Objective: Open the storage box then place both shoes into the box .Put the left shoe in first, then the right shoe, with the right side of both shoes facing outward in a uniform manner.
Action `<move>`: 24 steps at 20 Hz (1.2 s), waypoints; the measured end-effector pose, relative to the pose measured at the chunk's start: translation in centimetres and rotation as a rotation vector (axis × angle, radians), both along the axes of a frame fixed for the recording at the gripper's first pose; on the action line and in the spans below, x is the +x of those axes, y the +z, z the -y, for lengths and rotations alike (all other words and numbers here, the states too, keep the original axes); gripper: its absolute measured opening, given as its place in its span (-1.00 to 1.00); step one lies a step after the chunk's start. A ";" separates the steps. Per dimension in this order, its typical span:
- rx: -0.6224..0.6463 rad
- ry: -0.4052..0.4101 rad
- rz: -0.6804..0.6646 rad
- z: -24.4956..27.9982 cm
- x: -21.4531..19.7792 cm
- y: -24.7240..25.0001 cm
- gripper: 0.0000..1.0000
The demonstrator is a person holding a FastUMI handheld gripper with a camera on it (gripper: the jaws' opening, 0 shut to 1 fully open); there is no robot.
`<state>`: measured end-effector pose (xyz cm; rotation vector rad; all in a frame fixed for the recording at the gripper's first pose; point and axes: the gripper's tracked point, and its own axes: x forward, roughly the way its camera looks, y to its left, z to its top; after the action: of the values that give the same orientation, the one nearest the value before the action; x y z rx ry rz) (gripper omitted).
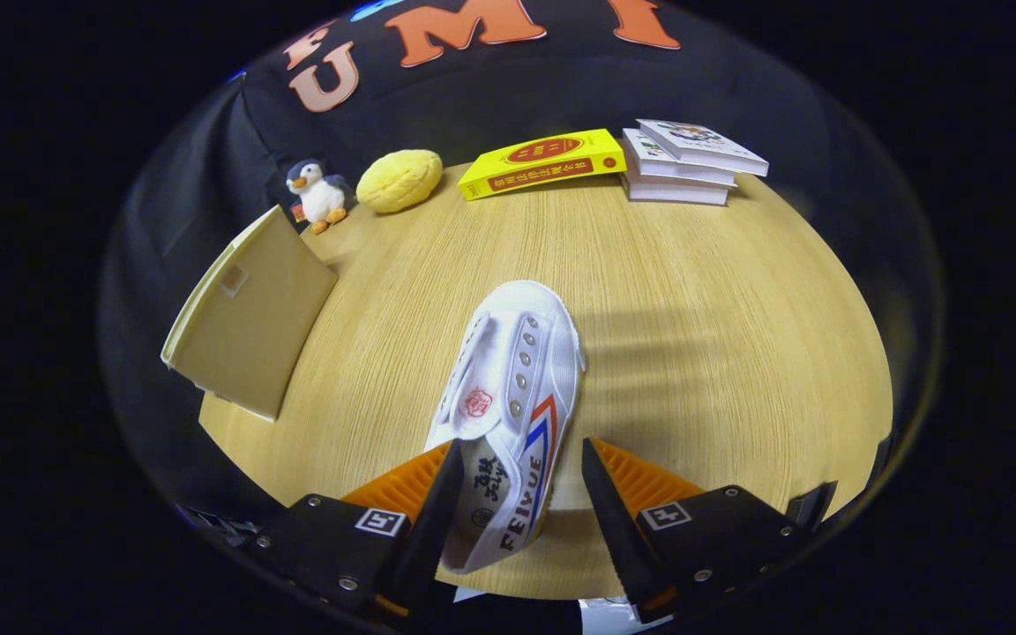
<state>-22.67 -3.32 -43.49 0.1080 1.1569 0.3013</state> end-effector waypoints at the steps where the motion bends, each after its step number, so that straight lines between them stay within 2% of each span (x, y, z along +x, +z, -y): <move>1: 0.007 0.019 -0.001 0.0 -0.4 0.0 0.63; 6: -0.044 0.008 0.062 1.2 2.0 -1.1 0.63; 9: -0.104 0.040 0.086 1.7 2.3 -2.1 0.63; 15: -0.078 -0.015 0.116 1.7 3.1 -3.1 0.62; 19: -0.079 0.013 0.182 0.9 4.6 -3.3 0.61; 21: -0.062 0.044 0.203 0.0 4.7 -3.3 0.48; 22: -0.074 0.045 0.213 0.2 4.8 -3.2 0.24; 24: -0.087 0.029 0.216 0.5 5.1 -3.2 0.04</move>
<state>-17.59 -3.82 -46.68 -0.0171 0.9564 0.2806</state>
